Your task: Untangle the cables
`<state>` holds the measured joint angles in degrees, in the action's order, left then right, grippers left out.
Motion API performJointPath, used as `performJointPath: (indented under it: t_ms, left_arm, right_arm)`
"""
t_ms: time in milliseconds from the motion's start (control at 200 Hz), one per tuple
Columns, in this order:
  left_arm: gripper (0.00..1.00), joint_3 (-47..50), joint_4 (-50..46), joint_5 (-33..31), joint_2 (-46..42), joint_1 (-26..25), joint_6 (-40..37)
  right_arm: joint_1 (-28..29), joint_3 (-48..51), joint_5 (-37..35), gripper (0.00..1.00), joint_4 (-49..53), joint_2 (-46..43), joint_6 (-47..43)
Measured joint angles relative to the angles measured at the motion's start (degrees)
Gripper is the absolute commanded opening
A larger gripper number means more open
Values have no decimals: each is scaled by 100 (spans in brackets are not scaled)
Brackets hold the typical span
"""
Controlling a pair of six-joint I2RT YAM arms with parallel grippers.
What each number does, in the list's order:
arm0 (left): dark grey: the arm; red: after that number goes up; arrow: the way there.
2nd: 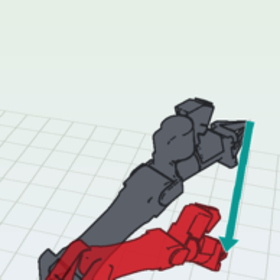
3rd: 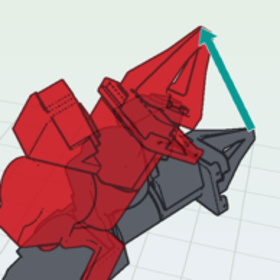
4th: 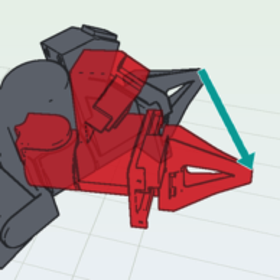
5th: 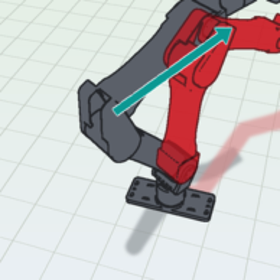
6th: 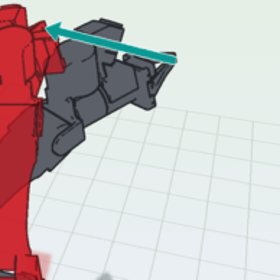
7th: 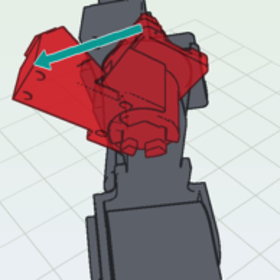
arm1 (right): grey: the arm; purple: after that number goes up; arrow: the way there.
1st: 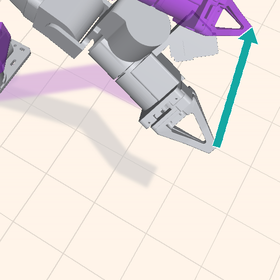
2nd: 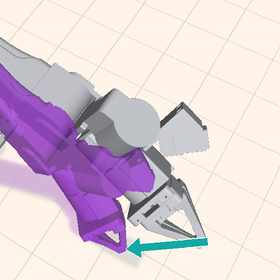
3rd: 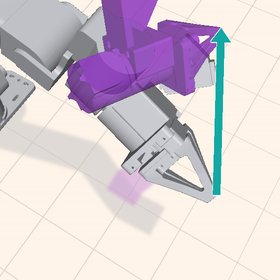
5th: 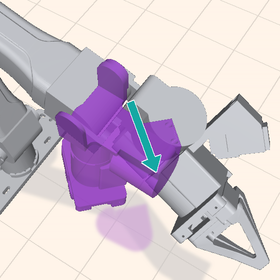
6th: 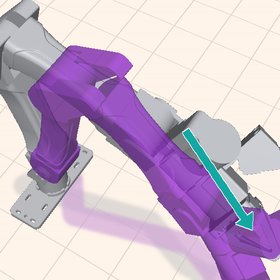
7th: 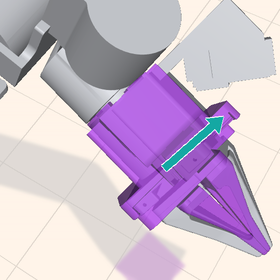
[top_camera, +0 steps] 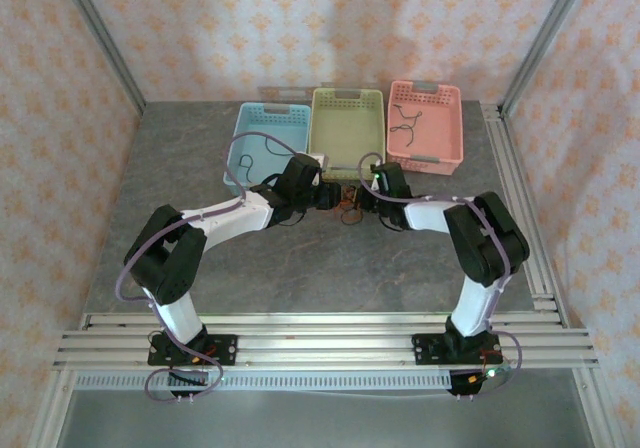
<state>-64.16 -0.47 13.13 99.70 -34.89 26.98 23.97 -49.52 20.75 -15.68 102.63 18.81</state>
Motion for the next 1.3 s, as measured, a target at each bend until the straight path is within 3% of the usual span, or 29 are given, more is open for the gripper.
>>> performJointPath:
  t_ms: [430,751,1301]
  left_arm:
    - [48,-105,-63,0,98,0,-2]
    - [48,-105,-66,0,98,0,-2]
    - [56,-389,-186,149,350,0,-24]
  right_arm:
    - [0,688,-315,0,-839,-734,-61]
    - [0,1204,-164,0,-1886,-990,-37]
    - [0,1209,-94,0,-2129,-990,9]
